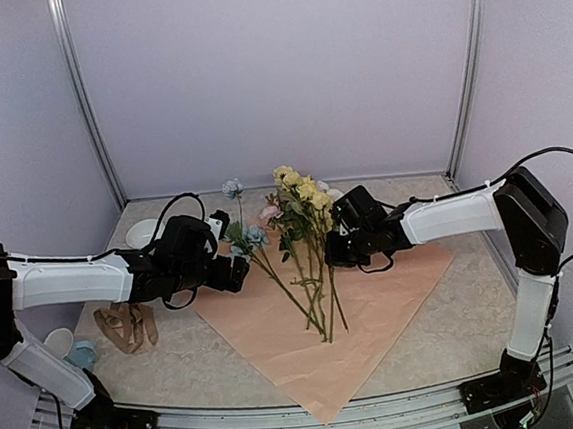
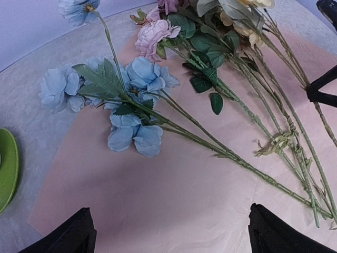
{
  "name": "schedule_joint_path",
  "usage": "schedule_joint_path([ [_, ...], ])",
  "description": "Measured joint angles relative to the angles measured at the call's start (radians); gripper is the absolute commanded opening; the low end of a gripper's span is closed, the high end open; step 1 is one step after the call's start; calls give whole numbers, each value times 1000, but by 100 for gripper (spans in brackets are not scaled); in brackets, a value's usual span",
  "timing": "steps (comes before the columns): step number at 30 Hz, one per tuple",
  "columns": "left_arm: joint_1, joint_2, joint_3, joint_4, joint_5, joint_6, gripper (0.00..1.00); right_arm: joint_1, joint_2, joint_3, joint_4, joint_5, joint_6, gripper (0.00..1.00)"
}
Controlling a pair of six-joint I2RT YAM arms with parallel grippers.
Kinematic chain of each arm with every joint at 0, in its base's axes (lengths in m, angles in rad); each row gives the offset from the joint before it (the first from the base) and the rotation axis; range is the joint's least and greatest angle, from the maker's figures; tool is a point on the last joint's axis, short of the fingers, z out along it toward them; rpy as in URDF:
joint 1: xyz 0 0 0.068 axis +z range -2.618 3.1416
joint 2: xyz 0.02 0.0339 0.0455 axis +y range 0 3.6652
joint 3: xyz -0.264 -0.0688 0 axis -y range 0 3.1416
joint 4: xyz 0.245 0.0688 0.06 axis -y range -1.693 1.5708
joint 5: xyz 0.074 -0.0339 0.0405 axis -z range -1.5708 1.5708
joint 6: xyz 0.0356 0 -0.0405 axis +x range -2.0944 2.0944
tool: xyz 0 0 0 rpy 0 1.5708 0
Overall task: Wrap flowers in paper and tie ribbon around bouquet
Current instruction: Place the fake flower on the flattened wrapping paper.
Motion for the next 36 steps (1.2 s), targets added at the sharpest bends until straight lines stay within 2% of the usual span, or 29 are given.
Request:
schedule_joint_path([
  [4,5,0,-14,-5,1,-4,99,3,60,1,38,-32,51,0],
  [8,9,0,-14,-5,1,-6,99,6,84,1,69,-51,96,20],
  [15,14,0,-18,-5,1,-6,99,6,86,14,53,-54,107,36],
  [21,16,0,-19,-6,2,-8,99,6,21,18,-42,-44,45,43],
  [26,14,-15,-19,-11,9,-23,99,9,-98,64,-160,-104,-111,46],
  [28,10,-31,-19,-15,10,-29,99,24,-135,94,-226,-121,-175,55],
  [32,-12,-74,-19,-25,10,-42,99,151,-164,132,-370,-124,-297,92],
  [33,-18,-83,-19,-28,10,-48,99,204,-163,128,-405,-120,-324,96],
  [36,-37,-111,-19,-44,8,-64,99,367,-151,93,-485,-113,-380,97],
])
